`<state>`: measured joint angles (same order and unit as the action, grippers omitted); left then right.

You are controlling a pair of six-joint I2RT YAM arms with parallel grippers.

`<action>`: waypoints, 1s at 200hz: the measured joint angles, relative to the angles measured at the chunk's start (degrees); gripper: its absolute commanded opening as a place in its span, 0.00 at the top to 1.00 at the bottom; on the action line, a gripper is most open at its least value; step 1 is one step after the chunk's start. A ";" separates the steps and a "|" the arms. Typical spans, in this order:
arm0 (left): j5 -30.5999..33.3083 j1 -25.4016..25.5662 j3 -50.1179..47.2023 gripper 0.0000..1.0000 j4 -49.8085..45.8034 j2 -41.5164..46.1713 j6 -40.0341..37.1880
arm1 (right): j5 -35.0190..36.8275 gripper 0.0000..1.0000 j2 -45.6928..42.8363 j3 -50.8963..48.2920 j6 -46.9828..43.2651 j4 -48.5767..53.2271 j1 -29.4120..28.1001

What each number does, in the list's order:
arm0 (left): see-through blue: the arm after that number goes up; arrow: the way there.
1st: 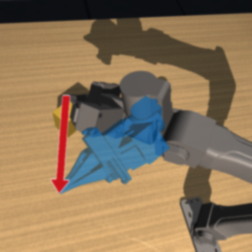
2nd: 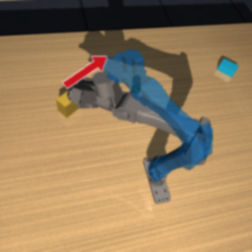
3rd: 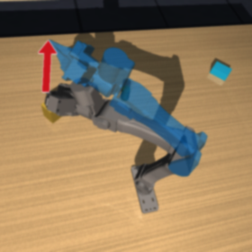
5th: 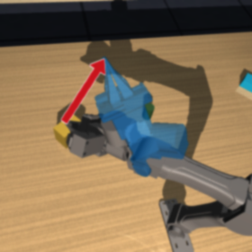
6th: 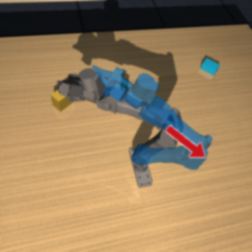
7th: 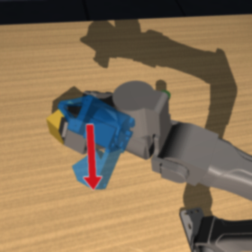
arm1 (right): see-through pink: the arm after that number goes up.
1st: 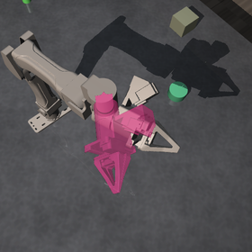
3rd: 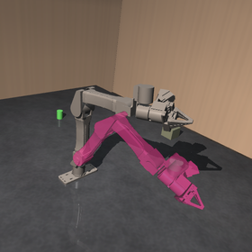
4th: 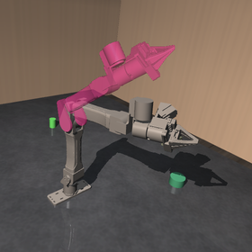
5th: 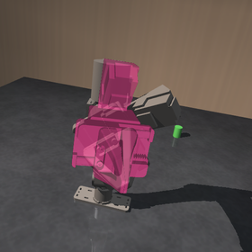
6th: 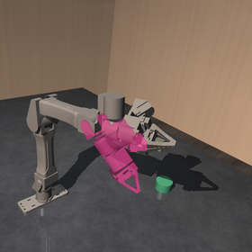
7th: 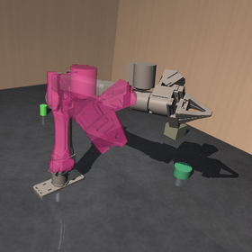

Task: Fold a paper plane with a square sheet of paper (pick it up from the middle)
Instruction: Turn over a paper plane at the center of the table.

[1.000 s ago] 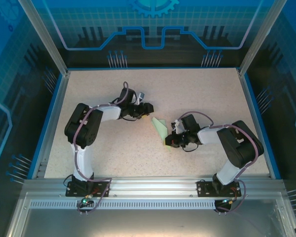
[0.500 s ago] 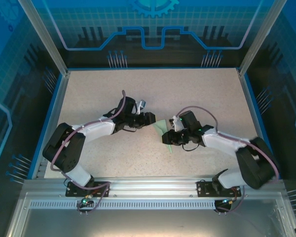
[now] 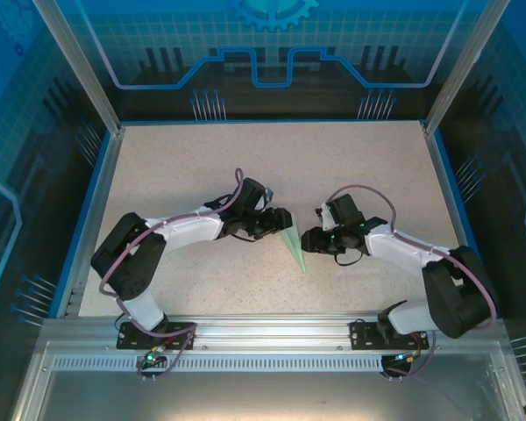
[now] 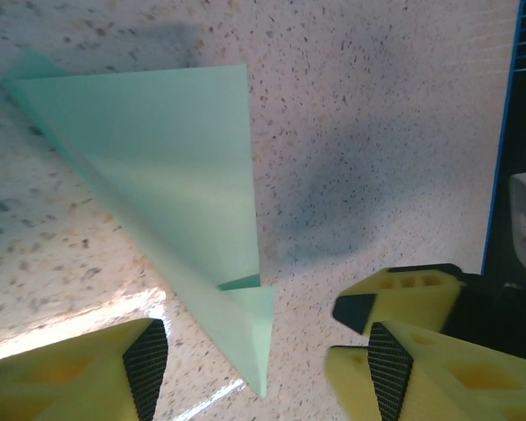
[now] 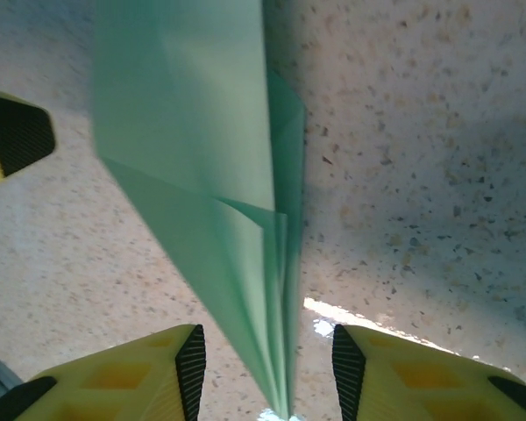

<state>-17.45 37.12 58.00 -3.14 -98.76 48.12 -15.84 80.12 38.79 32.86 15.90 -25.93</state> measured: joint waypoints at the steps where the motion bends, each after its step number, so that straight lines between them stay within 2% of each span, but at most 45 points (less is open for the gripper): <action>1: 0.07 0.04 0.11 0.34 -0.04 -0.11 0.00 | -0.02 0.54 0.13 0.04 -0.02 0.00 0.00; 57: 2.21 0.92 3.56 0.42 -6.91 -4.44 0.00 | -4.28 0.53 6.21 2.08 -1.46 -2.91 0.00; 104: 3.37 0.92 3.63 0.69 -10.14 -4.44 -0.20 | -6.03 0.54 10.16 3.37 -2.34 -4.02 -0.39; 125: 3.80 0.92 3.63 0.72 -10.58 -4.44 -0.44 | -6.12 0.54 10.27 3.52 -2.75 -3.96 -0.81; 166: 5.25 0.92 3.34 0.92 -11.21 -4.26 -0.85 | -5.46 0.53 10.27 5.35 -3.96 -3.34 -2.71; 200: 6.16 0.92 2.10 0.95 -11.63 -4.24 -1.53 | -3.74 0.53 11.06 7.23 -4.87 -1.81 -4.48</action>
<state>-11.29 38.04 60.10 -14.76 -103.00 46.59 -19.57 91.18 46.02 27.99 14.09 -30.41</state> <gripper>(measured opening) 0.073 0.464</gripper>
